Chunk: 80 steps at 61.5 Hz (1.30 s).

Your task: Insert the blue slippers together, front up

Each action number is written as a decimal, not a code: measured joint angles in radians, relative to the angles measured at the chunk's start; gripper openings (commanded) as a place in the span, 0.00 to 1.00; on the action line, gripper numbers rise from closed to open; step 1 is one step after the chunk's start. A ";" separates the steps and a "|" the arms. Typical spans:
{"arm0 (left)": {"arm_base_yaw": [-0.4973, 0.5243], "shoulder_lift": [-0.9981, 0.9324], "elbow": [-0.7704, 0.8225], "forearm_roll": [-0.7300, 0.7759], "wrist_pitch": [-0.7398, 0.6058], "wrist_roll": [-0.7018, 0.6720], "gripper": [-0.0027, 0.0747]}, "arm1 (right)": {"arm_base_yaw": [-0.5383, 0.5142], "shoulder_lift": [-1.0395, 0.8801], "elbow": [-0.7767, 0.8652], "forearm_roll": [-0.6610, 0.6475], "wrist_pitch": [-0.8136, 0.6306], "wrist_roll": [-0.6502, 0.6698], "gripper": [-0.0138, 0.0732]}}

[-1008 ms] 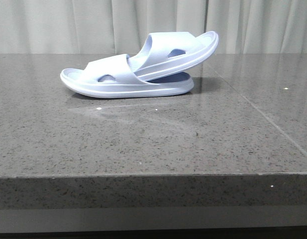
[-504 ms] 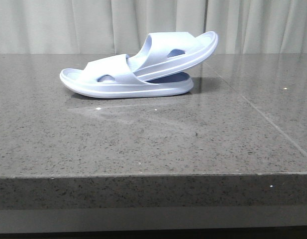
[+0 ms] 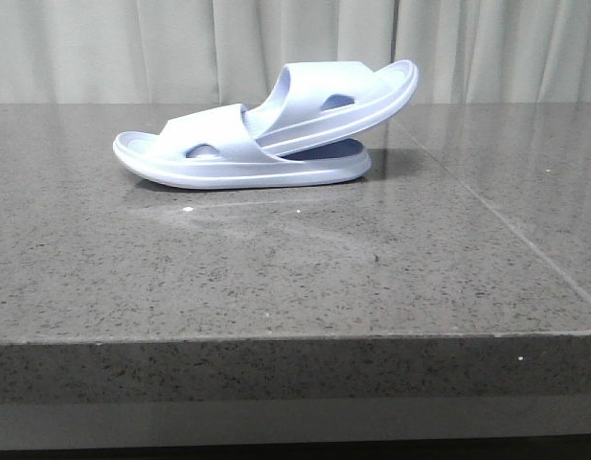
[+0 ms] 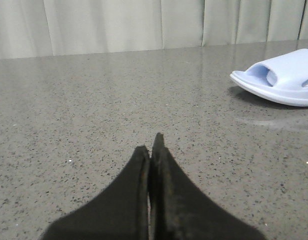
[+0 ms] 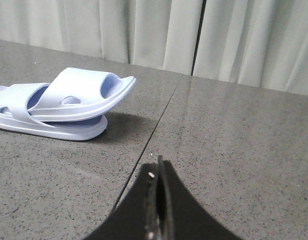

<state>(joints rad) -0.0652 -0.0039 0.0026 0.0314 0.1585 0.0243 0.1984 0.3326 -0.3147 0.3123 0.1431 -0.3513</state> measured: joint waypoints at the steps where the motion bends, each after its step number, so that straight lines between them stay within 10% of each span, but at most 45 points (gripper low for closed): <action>1: 0.000 0.000 0.000 0.000 0.000 0.000 0.01 | 0.000 0.000 0.000 0.000 0.000 0.000 0.09; 80: 0.007 0.000 0.000 -0.003 0.000 0.000 0.01 | -0.012 -0.002 0.016 0.000 -0.002 0.004 0.09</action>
<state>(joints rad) -0.0586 -0.0039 0.0026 0.0280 0.1585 0.0243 0.1866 0.3303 -0.2990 0.3123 0.1408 -0.3476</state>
